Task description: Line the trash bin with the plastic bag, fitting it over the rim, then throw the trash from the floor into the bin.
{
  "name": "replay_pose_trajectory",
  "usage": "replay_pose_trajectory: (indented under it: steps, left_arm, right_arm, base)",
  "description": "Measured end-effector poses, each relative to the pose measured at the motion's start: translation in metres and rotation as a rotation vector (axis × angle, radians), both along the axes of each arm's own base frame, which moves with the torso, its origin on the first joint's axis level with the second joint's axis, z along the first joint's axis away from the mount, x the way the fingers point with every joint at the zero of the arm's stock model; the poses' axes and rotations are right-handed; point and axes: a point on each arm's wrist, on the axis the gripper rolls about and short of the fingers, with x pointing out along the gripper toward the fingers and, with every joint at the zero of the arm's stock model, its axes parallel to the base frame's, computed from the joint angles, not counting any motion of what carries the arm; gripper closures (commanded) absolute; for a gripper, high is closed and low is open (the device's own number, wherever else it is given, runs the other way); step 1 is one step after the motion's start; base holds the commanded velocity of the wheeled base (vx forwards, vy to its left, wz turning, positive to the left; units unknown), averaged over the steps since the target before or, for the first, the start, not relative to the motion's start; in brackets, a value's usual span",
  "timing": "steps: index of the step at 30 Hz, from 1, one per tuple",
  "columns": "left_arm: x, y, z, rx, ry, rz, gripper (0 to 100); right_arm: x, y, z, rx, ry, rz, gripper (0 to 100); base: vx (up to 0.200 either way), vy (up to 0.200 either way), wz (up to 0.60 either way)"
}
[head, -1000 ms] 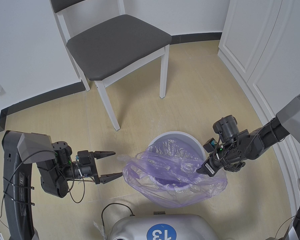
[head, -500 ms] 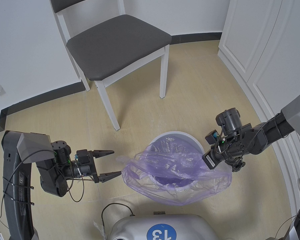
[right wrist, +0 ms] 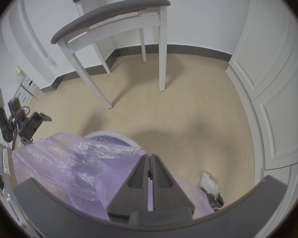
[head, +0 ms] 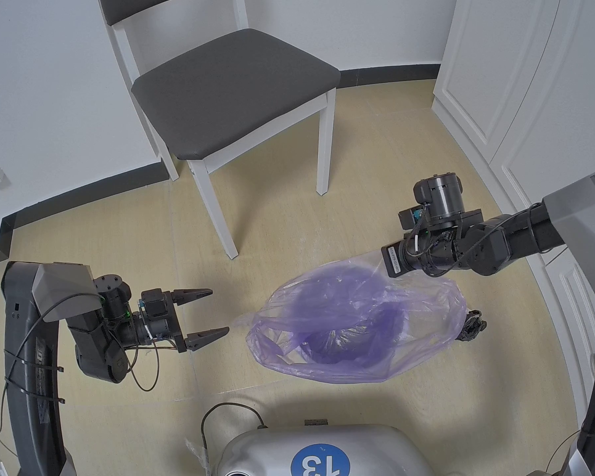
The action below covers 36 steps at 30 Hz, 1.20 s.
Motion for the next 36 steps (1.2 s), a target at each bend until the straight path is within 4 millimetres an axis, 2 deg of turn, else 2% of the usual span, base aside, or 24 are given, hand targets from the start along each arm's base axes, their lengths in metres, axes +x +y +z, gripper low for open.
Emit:
replay_pose_trajectory:
  steps: [9, 19, 26, 27, 36]
  left_arm:
    - [0.002, 0.004, -0.001, 0.000, -0.004, 0.011, 0]
    - [0.001, 0.005, 0.002, 0.000, -0.009, 0.010, 0]
    - [0.000, 0.004, 0.006, 0.000, -0.016, 0.008, 0]
    - [0.000, 0.004, 0.006, 0.000, -0.016, 0.008, 0]
    - [-0.008, 0.001, 0.022, -0.001, -0.029, 0.003, 0]
  right_arm:
    - [0.026, 0.013, -0.007, 0.060, -0.031, -0.036, 100]
    - [0.050, 0.026, 0.003, 0.155, -0.050, -0.079, 100]
    - [0.056, 0.036, 0.011, 0.200, -0.003, -0.105, 100]
    - [0.055, 0.038, 0.010, 0.199, 0.011, -0.107, 0]
    - [0.051, 0.049, 0.011, 0.202, 0.043, -0.097, 0]
  base:
    - [0.000, 0.000, 0.00]
    - [0.000, 0.000, 0.00]
    - [0.000, 0.000, 0.00]
    - [0.000, 0.000, 0.00]
    - [0.000, 0.000, 0.00]
